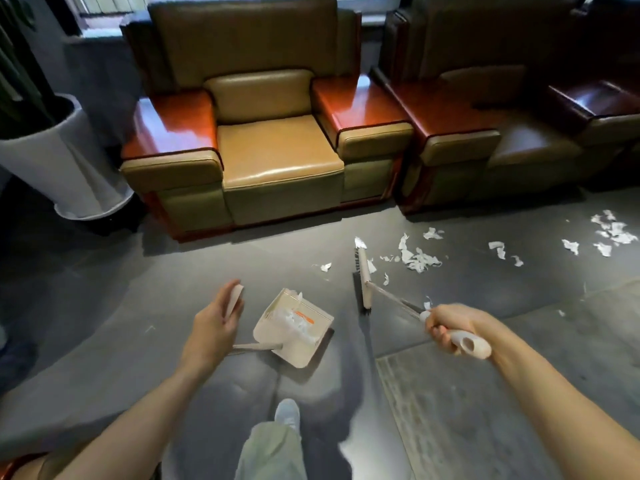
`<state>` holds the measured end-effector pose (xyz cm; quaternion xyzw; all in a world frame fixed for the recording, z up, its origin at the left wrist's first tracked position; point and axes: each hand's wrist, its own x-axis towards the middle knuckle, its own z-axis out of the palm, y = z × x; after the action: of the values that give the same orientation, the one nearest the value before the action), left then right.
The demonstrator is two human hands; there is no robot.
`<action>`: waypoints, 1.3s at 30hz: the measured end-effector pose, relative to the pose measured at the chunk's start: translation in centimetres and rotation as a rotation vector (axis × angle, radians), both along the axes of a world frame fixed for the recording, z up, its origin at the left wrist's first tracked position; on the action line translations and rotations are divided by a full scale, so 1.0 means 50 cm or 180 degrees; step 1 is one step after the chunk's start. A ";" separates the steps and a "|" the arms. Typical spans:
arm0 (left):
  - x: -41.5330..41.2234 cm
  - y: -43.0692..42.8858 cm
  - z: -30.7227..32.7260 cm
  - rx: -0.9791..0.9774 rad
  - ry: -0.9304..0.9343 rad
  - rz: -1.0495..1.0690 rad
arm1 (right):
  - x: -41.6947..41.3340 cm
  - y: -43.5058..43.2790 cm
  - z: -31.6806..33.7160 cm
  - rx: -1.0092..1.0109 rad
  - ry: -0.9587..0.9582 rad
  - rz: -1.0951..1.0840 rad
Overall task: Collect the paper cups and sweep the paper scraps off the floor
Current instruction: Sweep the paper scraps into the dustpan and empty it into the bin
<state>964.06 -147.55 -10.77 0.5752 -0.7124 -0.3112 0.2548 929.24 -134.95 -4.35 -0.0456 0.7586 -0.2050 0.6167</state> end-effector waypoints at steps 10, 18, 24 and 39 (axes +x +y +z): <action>-0.160 -0.406 0.035 0.0288 -0.0444 -0.1120 | -0.135 -0.205 -0.030 0.0220 0.0867 -0.0057; -0.286 -0.642 0.037 0.0523 -0.0763 -0.1684 | -0.238 -0.322 -0.100 0.0970 0.1601 0.0903; -0.323 -0.780 0.048 0.0698 -0.0805 -0.1817 | -0.222 -0.405 -0.119 0.1116 0.1465 0.0701; -0.416 -1.082 -0.046 0.0514 -0.1080 -0.2684 | 0.024 -0.763 -0.155 0.0730 0.0893 0.0181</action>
<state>943.26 -201.67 -13.05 0.2960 -0.8892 -0.3436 -0.0599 930.42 -173.08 -12.10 -0.0246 0.8541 -0.0913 0.5115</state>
